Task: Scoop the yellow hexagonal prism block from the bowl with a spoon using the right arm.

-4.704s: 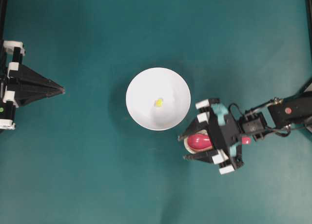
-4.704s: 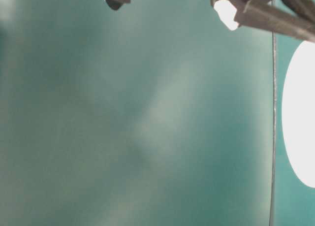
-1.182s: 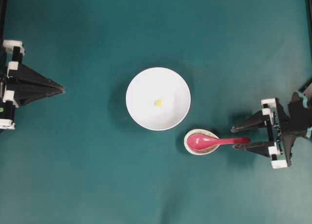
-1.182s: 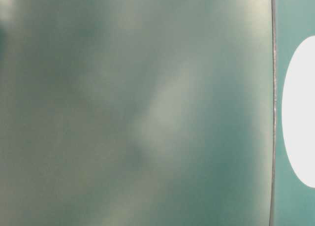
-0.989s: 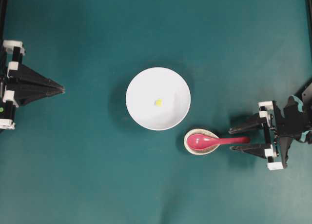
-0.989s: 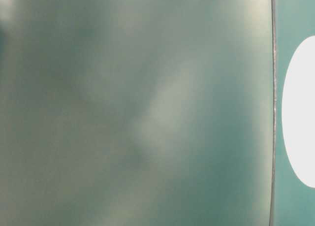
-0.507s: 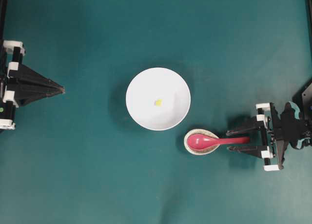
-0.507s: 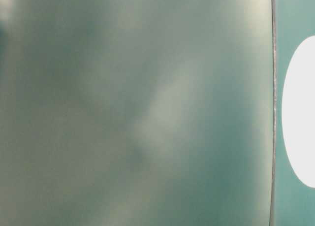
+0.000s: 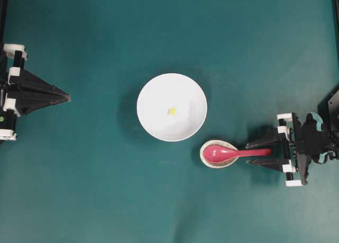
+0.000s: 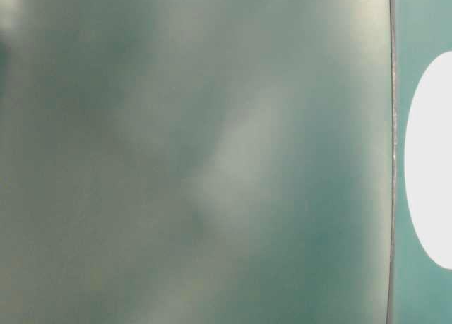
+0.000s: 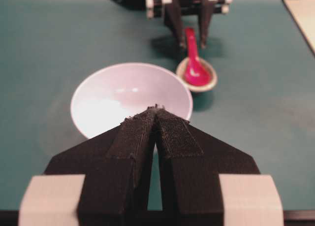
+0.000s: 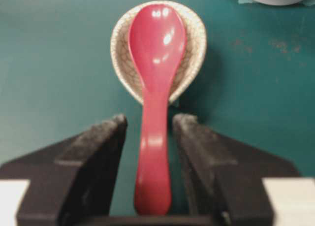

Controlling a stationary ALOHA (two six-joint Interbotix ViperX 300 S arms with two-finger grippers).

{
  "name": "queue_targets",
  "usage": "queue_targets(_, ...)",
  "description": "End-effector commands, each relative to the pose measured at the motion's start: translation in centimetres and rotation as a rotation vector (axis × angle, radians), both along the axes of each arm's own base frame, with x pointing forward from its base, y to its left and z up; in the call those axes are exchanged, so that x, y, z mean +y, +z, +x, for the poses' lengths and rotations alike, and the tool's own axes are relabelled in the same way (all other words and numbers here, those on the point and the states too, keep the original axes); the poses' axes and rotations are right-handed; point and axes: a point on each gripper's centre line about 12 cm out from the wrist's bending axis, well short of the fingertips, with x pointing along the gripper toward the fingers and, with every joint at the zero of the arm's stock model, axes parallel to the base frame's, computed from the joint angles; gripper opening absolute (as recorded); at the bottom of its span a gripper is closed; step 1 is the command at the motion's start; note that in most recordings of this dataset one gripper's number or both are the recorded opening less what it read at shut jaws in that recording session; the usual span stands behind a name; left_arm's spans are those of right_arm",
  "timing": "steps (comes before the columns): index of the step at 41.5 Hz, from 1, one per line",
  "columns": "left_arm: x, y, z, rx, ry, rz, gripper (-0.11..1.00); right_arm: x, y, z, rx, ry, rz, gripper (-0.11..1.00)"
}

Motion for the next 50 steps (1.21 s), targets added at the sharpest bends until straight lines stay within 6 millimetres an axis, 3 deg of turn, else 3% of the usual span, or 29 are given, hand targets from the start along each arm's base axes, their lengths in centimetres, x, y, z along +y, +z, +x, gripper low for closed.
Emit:
queue_targets(1, -0.04, 0.48, 0.23, -0.012, -0.003, 0.004, 0.0, 0.25, 0.4, 0.25, -0.023, 0.003, 0.007, 0.5)
queue_targets(28, -0.04, 0.64, 0.15, -0.022, -0.003, 0.004, 0.0, 0.19, 0.3, 0.77, -0.019, -0.029, -0.011, 0.49)
queue_targets(34, -0.04, 0.64, 0.15, -0.022, -0.003, 0.004, 0.0, 0.21, 0.27, 0.8, -0.017, -0.029, -0.011, 0.43)
queue_targets(42, -0.04, 0.72, 0.16, -0.025, -0.003, 0.004, 0.0, 0.21, 0.34, 0.85, -0.021, -0.032, -0.009, 0.25)
queue_targets(50, -0.04, 0.75, 0.14, -0.026, -0.003, 0.005, 0.0, 0.14, 0.98, 1.02, -0.043, -0.04, 0.008, 0.24)
